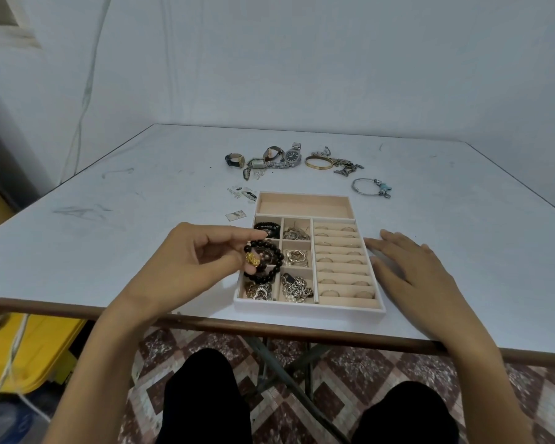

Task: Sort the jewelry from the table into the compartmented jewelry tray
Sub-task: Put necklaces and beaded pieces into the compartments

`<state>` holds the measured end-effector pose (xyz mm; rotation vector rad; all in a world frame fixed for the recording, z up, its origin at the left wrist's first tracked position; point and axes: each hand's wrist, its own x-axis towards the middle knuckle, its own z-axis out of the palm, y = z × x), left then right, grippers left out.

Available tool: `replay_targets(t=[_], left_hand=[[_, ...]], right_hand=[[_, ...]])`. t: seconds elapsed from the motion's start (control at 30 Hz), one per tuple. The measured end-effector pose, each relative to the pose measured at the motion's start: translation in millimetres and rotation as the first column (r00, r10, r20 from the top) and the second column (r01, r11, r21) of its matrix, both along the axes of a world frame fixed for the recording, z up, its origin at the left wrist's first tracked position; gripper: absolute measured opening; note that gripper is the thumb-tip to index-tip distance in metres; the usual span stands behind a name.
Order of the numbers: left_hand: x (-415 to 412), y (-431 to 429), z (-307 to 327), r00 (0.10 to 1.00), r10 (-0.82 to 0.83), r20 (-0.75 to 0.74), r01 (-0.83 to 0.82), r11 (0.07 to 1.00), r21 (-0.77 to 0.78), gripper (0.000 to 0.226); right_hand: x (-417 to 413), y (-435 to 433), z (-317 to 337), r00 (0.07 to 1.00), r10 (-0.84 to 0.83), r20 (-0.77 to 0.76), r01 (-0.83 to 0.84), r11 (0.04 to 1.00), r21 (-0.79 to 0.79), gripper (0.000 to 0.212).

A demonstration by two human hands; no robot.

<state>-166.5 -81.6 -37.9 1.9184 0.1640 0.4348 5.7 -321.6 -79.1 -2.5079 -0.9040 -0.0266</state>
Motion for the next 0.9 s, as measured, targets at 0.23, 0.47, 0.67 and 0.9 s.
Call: replay_targets(t=[0.23,0.47,0.67,0.9], left_hand=[[-3.4,-2.8,-0.5,0.997,0.082,0.012,-0.083,0.987,0.137,0.02],[-8.3,-1.0,-2.0,0.996,0.085,-0.017,-0.075,0.942,0.326,0.016],[-5.5,-0.3,-5.5,1.0,0.028,0.003,-0.027,0.922,0.385,0.01],[8.8,6.5,-17.0,0.997,0.075,-0.005,-0.057,0.797,0.602,0.029]], right_hand=[[-0.9,0.4,0.6,1.0,-0.001,-0.005,0.001,1.0,0.003,0.042],[-2.0,0.7,2.5,1.0,-0.004,-0.013,0.004,1.0,-0.007,0.043],[-3.1,0.9,3.5,1.0,-0.007,-0.009,0.007,1.0,-0.01,0.043],[-2.8,0.9,3.3,1.0,-0.003,-0.009,0.003,1.0,-0.01,0.043]])
